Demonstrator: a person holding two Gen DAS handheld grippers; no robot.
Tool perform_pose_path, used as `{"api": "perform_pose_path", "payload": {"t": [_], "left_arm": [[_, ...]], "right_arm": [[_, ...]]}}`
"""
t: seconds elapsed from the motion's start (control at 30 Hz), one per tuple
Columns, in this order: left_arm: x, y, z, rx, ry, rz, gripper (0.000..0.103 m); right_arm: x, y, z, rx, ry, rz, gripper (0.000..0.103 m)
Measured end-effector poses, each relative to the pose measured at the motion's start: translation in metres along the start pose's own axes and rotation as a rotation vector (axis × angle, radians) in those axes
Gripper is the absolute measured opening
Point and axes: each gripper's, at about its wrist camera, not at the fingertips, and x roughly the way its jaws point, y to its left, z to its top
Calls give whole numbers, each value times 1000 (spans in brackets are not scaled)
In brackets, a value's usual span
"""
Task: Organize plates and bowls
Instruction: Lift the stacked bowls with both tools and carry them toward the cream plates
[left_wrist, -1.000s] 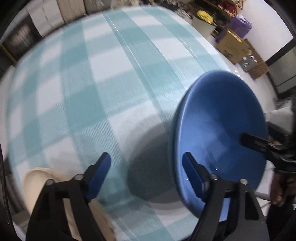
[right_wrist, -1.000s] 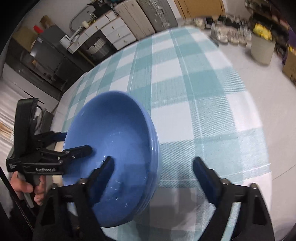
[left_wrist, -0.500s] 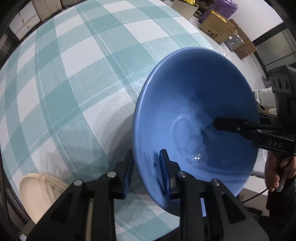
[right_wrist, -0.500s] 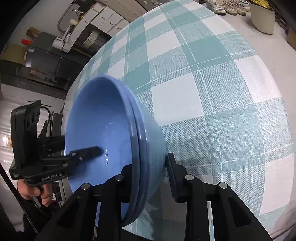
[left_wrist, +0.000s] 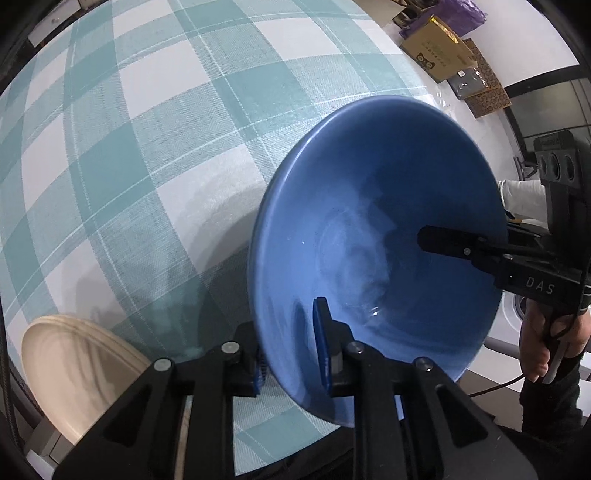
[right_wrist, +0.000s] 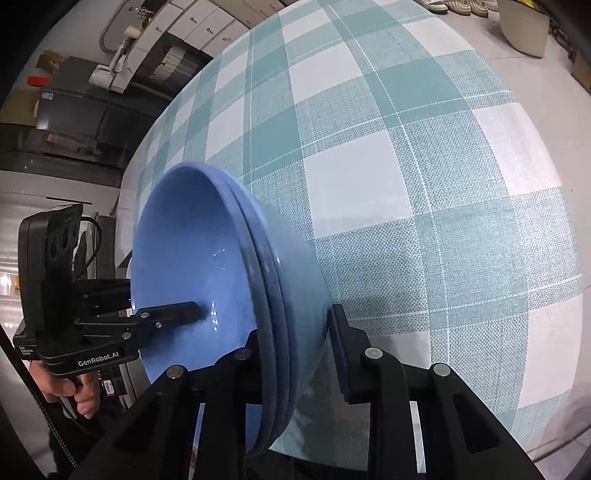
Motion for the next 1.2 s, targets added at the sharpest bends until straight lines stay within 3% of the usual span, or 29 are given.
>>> {"api": "perform_pose_path", "payload": {"t": [0.13, 0.53, 0.73, 0.97, 1.2], "left_arm": [[-5, 6, -3, -14, 1, 18, 20], [-2, 12, -2, -45, 11, 1, 20], [-6, 17, -6, -48, 11, 16, 20], [5, 6, -6, -25, 25, 67, 20], [-5, 10, -4, -39, 23, 38, 20]], "right_arm": [[-5, 9, 2, -11, 2, -2, 21], [6, 37, 3, -101, 29, -135, 16], [11, 46, 7, -124, 50, -147, 15], [16, 63, 6, -230, 33, -249, 10], [18, 70, 14, -244, 48, -304, 9]]}}
